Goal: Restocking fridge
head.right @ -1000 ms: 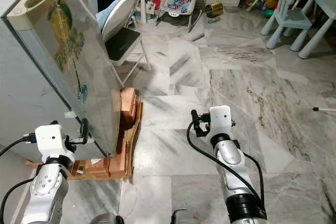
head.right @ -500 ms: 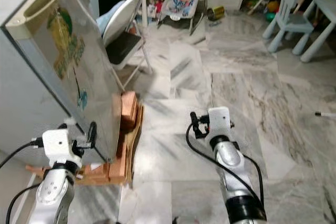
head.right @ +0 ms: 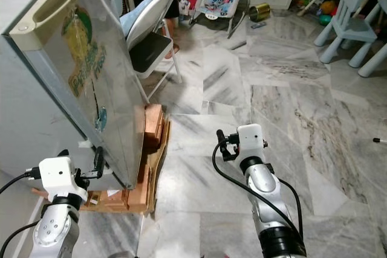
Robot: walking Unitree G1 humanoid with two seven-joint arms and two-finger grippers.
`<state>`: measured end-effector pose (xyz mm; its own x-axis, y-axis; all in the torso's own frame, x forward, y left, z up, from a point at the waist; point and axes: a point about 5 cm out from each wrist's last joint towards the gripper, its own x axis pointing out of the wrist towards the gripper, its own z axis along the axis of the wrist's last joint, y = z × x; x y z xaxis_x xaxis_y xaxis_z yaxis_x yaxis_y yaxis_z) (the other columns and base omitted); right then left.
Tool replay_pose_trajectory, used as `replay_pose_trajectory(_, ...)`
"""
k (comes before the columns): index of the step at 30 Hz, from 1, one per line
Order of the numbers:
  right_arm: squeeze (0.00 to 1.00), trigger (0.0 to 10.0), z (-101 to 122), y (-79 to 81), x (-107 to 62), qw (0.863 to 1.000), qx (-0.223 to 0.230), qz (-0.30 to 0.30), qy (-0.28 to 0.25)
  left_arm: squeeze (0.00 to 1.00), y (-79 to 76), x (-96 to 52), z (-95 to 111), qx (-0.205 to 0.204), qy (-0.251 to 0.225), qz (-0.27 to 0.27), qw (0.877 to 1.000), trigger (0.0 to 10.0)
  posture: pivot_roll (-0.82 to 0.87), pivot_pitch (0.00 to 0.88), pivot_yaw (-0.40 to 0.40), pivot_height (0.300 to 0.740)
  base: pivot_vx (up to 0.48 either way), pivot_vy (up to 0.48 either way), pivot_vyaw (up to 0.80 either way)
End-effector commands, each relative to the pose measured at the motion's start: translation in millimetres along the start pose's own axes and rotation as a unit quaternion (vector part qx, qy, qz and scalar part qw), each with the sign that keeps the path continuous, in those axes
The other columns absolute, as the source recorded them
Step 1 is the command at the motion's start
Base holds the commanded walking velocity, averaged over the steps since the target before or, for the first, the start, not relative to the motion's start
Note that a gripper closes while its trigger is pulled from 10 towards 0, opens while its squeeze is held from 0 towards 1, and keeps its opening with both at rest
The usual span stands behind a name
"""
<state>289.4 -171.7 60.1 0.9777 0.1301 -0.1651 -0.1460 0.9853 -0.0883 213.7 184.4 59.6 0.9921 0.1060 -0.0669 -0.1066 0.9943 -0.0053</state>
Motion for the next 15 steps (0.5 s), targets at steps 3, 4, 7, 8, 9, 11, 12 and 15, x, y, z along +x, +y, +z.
replay_pose_trajectory(3, 0.0, 10.0, -1.0, -1.7, -0.2, 1.0, 0.009, -0.008, 0.01, 0.0, -0.2, -2.1, -0.1, 0.0, 0.004, -0.008, 1.0, 10.0, -0.02, 0.093, -0.003, 0.74, 0.306, 0.0, -0.8)
replay_pose_trajectory(4, 0.0, 10.0, -1.0, -1.7, -0.2, 1.0, 0.009, -0.008, 0.01, 0.0, -0.2, -2.1, -0.1, 0.0, 0.004, -0.008, 1.0, 10.0, -0.02, 0.093, -0.003, 0.74, 0.311, 0.0, -0.79)
replay_pose_trajectory(7, 0.0, 10.0, -0.5, -0.2, -2.1, 1.0, 0.005, 0.0, 0.002, 0.0, 0.2, -3.4, 0.2, 0.002, 0.006, -0.007, 1.0, 10.0, -0.02, 0.094, -0.002, 0.74, 0.307, 0.0, -0.25)
replay_pose_trajectory(8, 0.0, 10.0, -0.4, -0.1, -2.1, 1.0, 0.005, 0.0, 0.002, 0.0, 0.2, -3.7, 0.2, 0.001, 0.006, -0.007, 1.0, 10.0, -0.02, 0.095, -0.001, 0.74, 0.311, 0.0, 0.0)
replay_pose_trajectory(9, 0.0, 10.0, -0.3, 0.0, -2.1, 1.0, 0.004, 0.0, 0.002, 0.0, 0.2, -3.9, 0.1, 0.001, 0.007, -0.007, 1.0, 10.0, -0.02, 0.095, -0.001, 0.74, 0.311, 0.0, 0.0)
replay_pose_trajectory(11, 0.0, 10.0, -0.1, 1.0, -2.0, 1.0, 0.004, 0.001, 0.001, 0.0, 0.1, -4.6, -0.8, 0.0, 0.011, -0.008, 1.0, 10.0, -0.02, 0.096, 0.0, 0.74, 0.281, 0.0, 0.0)
replay_pose_trajectory(12, 0.0, 10.0, 0.2, 2.2, -1.8, 1.0, 0.003, 0.003, 0.001, 0.0, -0.1, -4.9, -1.2, 0.0, 0.011, -0.008, 1.0, 10.0, -0.02, 0.097, 0.0, 0.74, 0.0, 0.0, 0.0)
replay_pose_trajectory(15, 0.0, 10.0, 0.5, 2.6, -1.9, 1.0, 0.002, 0.004, 0.0, 0.0, 1.3, -5.2, -1.0, 0.0, 0.009, 0.0, 1.0, 10.0, -0.02, 0.097, 0.0, 0.74, 0.0, 0.0, 0.0)
